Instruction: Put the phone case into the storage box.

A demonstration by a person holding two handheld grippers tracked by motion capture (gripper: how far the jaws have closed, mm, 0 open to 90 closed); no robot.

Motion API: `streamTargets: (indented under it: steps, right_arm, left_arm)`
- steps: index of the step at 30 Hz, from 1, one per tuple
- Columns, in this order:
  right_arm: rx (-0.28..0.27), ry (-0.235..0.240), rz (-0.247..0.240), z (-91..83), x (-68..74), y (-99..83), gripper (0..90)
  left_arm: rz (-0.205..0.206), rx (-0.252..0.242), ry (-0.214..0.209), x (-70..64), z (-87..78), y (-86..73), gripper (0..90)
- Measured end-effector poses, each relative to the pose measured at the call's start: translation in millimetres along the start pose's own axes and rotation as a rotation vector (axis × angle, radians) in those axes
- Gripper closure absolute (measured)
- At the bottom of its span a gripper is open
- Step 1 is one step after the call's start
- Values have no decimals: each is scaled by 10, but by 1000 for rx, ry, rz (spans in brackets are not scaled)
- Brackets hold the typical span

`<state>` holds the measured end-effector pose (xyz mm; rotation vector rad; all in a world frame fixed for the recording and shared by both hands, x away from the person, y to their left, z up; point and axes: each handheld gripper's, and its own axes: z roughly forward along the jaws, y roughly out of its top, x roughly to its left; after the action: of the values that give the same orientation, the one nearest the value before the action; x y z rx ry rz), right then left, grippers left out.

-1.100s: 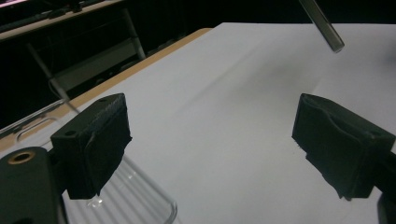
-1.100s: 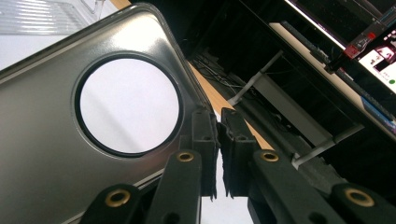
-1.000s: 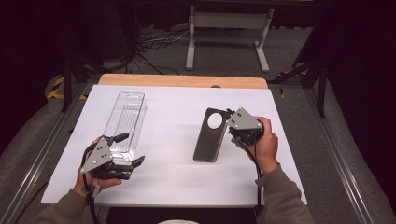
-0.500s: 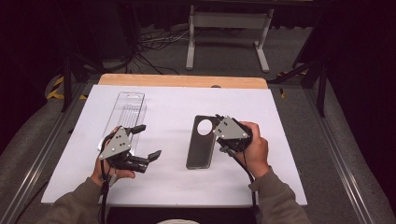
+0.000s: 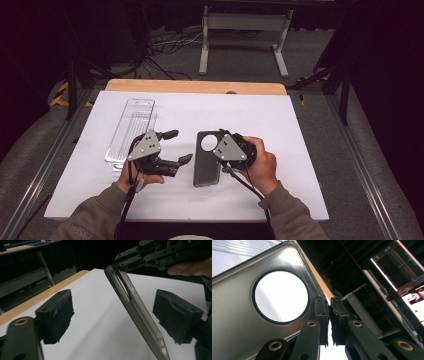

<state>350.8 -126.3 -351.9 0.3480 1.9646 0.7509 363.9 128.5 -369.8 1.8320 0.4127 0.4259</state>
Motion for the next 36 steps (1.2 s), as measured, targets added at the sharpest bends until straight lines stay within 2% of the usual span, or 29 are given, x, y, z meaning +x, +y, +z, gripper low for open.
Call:
streamTargets:
  steps: [3,4,6,11,13,18,20,24,25,31,36]
  right_arm:
    - [-10,-12,-17,-8,25,16,853]
    - [-19,-19,-39,-21,51,32,853]
    - [-22,-24,-40,-22,63,36,853]
    - [-43,-42,-89,-32,163,72,853]
    - [-44,-52,-105,-42,198,87,853]
    - [-58,-91,-149,-66,259,120,852]
    - [-63,-102,-167,-75,274,132,851]
    - [-70,-129,-200,-98,325,159,850]
    - [-72,-135,-208,-103,332,165,850]
    - [-85,-159,-225,-123,356,188,845]
    - [-87,-175,-236,-127,383,201,842]
  left_arm:
    - [-10,-4,8,0,54,18,224]
    - [-10,-2,9,4,81,29,237]
    - [-19,3,17,-2,105,33,243]
    - [-36,0,16,32,128,52,365]
    - [-30,8,29,54,126,61,380]
    - [-27,19,10,65,119,60,464]
    - [-18,12,15,65,121,61,477]
    - [-23,15,-3,69,116,63,531]
    - [-36,12,-7,60,116,61,549]
    - [-18,7,0,80,98,61,678]
    - [-14,3,13,68,101,58,735]
